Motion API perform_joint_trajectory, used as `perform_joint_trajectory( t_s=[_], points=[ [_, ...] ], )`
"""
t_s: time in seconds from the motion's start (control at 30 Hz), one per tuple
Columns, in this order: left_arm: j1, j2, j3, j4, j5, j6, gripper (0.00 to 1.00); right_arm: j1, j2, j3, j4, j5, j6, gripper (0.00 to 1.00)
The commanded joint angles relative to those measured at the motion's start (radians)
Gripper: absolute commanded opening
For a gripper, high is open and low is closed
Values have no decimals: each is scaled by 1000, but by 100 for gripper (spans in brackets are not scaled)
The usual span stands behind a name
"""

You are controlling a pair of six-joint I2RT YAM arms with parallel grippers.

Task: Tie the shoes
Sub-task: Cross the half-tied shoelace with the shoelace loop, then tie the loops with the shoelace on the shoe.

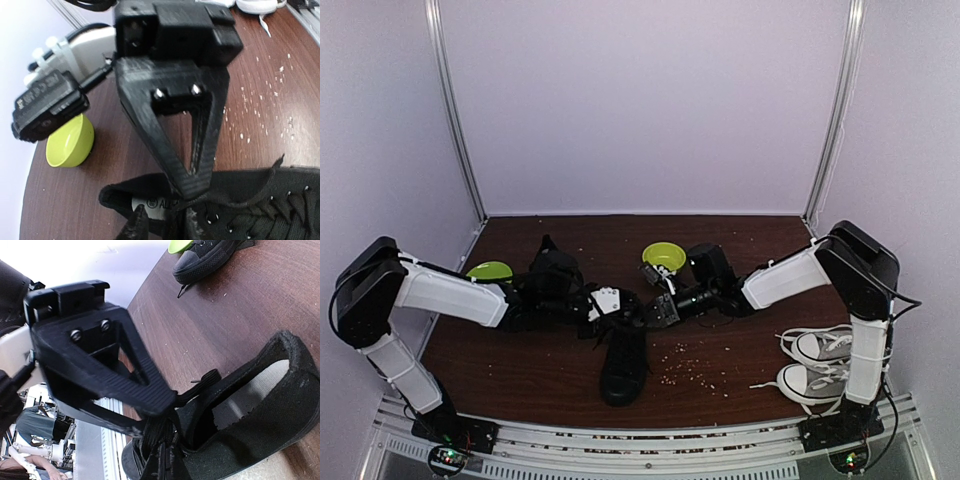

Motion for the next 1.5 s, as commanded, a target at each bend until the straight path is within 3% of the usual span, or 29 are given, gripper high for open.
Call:
perform_joint_trajectory(
  t_s=[0.0,0.13,0.8,0.83,0.93,1.17,1.3,1.47],
  points=[
    [-6,18,42,16,39,8,17,-5,-38,-3,5,11,-8,0],
    [-6,20,42,3,43,13,0,-5,-41,-5,5,15,-6,0],
    [-6,-21,4,-35,74,27,0,-38,-52,-45,67,67,60,0],
    [-6,-24,9,-42,74,26,1,-36,-51,-44,70,60,62,0],
    [-5,-55,32,-92,72,29,41,-29,-50,-40,65,45,56,0],
    [9,-141,36,-303,28,119,73,-20,-51,-36,49,38,41,0],
    [36,-149,19,-289,-42,118,78,-15,-47,-30,39,35,30,0],
    [40,-87,99,-357,-6,120,64,-15,-50,-22,35,38,28,0]
  ],
)
